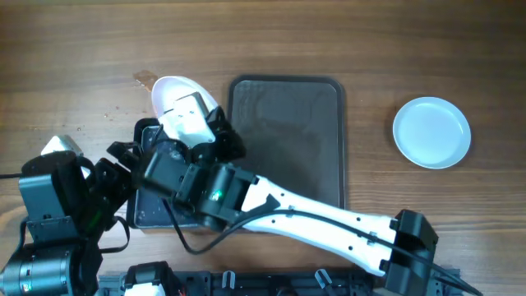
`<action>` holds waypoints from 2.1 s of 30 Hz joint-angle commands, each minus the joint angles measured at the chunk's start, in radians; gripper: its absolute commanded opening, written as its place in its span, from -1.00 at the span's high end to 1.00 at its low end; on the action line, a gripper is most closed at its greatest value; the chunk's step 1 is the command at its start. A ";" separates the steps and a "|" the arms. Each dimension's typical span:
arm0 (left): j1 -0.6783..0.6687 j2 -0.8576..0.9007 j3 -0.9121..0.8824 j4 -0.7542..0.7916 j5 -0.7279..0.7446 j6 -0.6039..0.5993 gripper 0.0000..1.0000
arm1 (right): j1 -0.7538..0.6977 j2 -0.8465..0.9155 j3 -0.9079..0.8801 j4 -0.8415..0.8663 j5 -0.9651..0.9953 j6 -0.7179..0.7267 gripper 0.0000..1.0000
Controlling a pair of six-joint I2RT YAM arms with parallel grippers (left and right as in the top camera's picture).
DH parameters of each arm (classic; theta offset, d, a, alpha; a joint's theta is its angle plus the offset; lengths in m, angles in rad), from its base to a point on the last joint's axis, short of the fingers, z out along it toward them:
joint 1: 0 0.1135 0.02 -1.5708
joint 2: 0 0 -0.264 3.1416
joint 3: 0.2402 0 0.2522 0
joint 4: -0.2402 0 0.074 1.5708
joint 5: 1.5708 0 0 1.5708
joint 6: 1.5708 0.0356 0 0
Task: Clean dirty plates on tray and stack at the side
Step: 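Lift the cleaned plate off the tray with the right gripper, then carry the plate right and place it on the plate stack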
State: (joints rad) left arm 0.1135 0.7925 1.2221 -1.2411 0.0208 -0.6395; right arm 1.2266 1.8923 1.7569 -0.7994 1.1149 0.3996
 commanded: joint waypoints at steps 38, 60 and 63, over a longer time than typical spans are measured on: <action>-0.004 -0.002 0.013 0.017 0.042 0.004 -1.00 | 0.026 -0.006 0.018 0.056 0.057 -0.082 0.91; -0.004 -0.002 0.013 0.017 0.042 0.004 -1.00 | -0.075 -0.006 0.018 -0.003 -0.229 0.021 0.90; -0.004 -0.002 0.013 0.017 0.042 0.004 -1.00 | -0.296 -0.006 0.018 -0.071 -0.755 0.099 0.91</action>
State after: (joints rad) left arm 0.1127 0.7948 1.2224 -1.2282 0.0368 -0.6407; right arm 1.1351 1.8923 1.7588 -0.8330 0.8639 0.3981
